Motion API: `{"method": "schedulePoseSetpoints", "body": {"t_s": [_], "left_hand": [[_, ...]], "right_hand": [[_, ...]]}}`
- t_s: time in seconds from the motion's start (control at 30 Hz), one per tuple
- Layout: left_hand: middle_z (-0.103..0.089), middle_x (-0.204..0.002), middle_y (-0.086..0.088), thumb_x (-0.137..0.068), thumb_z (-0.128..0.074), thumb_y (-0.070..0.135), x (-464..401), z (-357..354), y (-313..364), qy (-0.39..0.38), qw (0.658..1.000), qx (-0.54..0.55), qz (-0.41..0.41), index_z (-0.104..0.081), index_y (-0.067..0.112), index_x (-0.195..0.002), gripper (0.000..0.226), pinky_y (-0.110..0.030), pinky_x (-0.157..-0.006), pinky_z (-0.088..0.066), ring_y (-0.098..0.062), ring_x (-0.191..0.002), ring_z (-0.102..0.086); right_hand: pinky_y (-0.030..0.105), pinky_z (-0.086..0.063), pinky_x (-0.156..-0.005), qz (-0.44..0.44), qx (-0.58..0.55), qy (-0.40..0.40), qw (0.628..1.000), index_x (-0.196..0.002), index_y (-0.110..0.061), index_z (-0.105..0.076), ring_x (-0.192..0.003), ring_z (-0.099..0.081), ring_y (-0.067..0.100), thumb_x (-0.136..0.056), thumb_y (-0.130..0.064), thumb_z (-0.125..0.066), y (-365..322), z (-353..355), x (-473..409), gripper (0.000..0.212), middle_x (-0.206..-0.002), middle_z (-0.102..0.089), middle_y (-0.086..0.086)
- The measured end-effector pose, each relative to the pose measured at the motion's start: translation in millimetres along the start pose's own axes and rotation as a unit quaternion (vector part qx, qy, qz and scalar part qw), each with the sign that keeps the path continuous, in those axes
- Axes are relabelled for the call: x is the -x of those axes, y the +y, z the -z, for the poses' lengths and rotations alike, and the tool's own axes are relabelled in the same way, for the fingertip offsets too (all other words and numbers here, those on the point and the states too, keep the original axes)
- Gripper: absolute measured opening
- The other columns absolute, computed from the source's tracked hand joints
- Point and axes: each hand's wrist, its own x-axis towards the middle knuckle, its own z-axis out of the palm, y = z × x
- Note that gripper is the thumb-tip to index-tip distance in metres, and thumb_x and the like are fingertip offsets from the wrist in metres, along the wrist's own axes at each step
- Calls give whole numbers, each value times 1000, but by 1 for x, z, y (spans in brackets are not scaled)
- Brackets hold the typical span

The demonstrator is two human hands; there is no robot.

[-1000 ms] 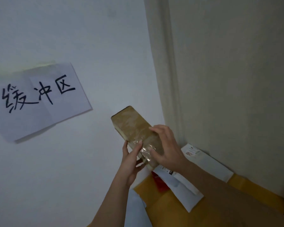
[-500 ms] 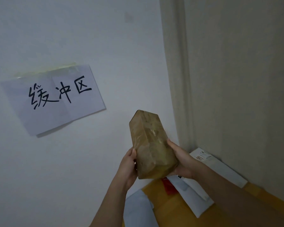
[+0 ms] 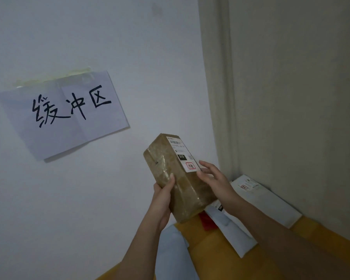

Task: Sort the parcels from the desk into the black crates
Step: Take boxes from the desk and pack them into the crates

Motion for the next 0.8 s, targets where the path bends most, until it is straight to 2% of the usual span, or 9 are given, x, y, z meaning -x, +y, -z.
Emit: {"method": "schedulePoseSetpoints", "body": {"t_s": [0.1, 0.2, 0.3, 0.4, 0.5, 0.57, 0.63, 0.7, 0.8], "left_hand": [[-68, -125, -2, -95, -51, 54, 0, 8, 0, 0, 998, 56, 14, -50, 21, -138, 54, -51, -101, -49, -24, -115, -64], [-67, -126, -5, -101, -41, 48, 3, 13, -7, -6, 997, 76, 33, -53, 19, -138, 48, -50, -103, -48, -25, -117, -63], [-63, -128, -4, -103, -39, 45, 8, 17, -10, 13, 998, 47, 31, -44, 22, -141, 45, -50, -102, -49, -24, -116, -61], [-55, -133, 0, -104, -38, 44, 16, 29, -10, 33, 999, -22, 21, -27, 36, -149, 47, -52, -103, -46, -22, -119, -55], [-55, -137, 1, -95, -39, 61, 25, 44, -16, 27, 998, -50, 21, -35, 38, -147, 58, -52, -103, -47, -23, -122, -55], [-60, -132, 4, -87, -43, 70, 32, 55, -24, 17, 998, -47, 33, -46, 37, -141, 63, -48, -100, -50, -22, -120, -58], [-63, -130, 6, -83, -56, 70, 42, 66, -36, 7, 998, -46, 48, -46, 42, -140, 64, -47, -99, -51, -22, -119, -60], [-66, -127, 7, -80, -71, 58, 51, 77, -49, 13, 996, -51, 70, -39, 47, -143, 72, -50, -100, -50, -22, -117, -62], [-69, -122, 4, -77, -79, 46, 67, 91, -62, 60, 993, -50, 90, -41, 50, -141, 75, -52, -98, -51, -26, -112, -65]], "right_hand": [[38, -51, -99, -38, -62, -11, 997, -133, -30, -56, -114, -62, 14, -97, -30, -59, -6, 5, 0, 36, -124, -66, -3], [34, -55, -93, -110, -128, -111, 979, -132, -27, -56, -111, -67, 19, -97, -34, -56, -7, 1, 6, 36, -122, -70, 1], [37, -56, -92, -165, -171, -172, 956, -135, -28, -52, -112, -67, 23, -95, -38, -58, -1, -8, 12, 41, -123, -69, 4], [42, -53, -98, -157, -138, -176, 962, -138, -33, -47, -115, -66, 22, -90, -41, -62, 17, -19, 14, 52, -128, -66, 3], [42, -52, -100, -123, -91, -161, 975, -142, -36, -44, -117, -64, 18, -86, -45, -67, 35, -36, 16, 61, -129, -65, -5], [35, -55, -94, -102, -72, -154, 980, -137, -40, -48, -113, -65, 12, -87, -41, -65, 44, -49, 19, 53, -123, -67, -12], [28, -57, -84, -94, -71, -147, 982, -133, -42, -50, -108, -67, 9, -91, -33, -62, 55, -61, 22, 45, -117, -70, -15], [26, -57, -78, -99, -67, -157, 980, -133, -42, -49, -105, -69, 8, -94, -29, -61, 65, -69, 25, 44, -116, -70, -15], [31, -58, -83, -130, -56, -198, 970, -136, -45, -47, -107, -68, 10, -92, -36, -61, 80, -78, 28, 47, -123, -68, -12]]}}
